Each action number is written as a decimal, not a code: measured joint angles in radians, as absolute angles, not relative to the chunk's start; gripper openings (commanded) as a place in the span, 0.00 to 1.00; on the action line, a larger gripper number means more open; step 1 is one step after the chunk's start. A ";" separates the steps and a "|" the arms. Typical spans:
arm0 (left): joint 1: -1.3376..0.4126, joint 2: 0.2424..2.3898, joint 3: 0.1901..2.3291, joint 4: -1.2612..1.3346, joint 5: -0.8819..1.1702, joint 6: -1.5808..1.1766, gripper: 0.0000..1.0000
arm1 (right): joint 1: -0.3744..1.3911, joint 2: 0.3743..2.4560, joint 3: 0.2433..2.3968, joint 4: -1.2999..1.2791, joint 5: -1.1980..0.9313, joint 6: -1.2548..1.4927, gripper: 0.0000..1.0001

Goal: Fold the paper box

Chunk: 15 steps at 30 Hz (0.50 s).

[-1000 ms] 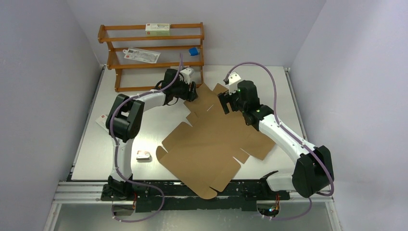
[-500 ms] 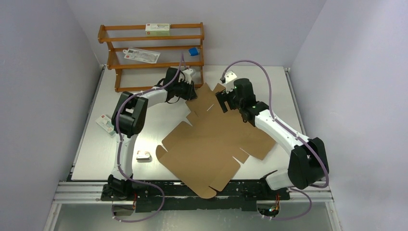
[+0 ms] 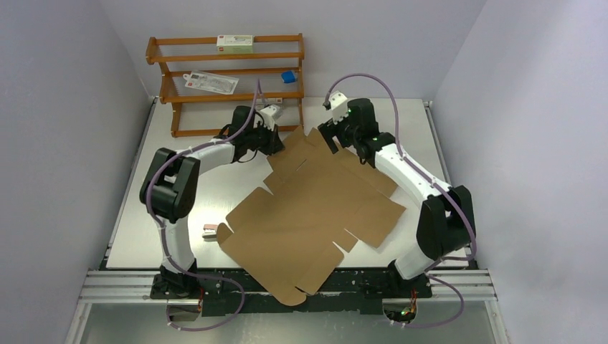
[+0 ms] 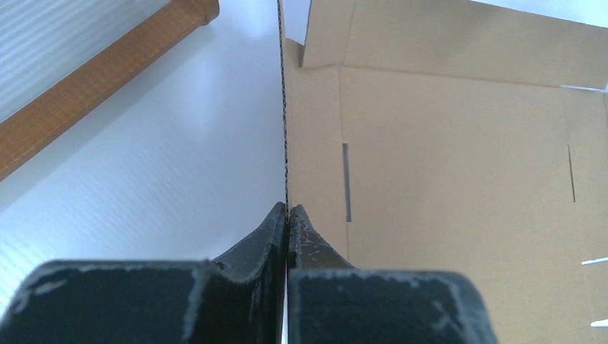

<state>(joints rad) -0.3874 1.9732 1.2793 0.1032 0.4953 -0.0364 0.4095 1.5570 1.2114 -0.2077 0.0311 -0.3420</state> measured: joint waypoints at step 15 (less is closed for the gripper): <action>-0.368 1.742 1.040 0.204 0.444 -0.031 0.05 | 0.308 1.751 1.308 -0.302 -0.208 -0.400 0.84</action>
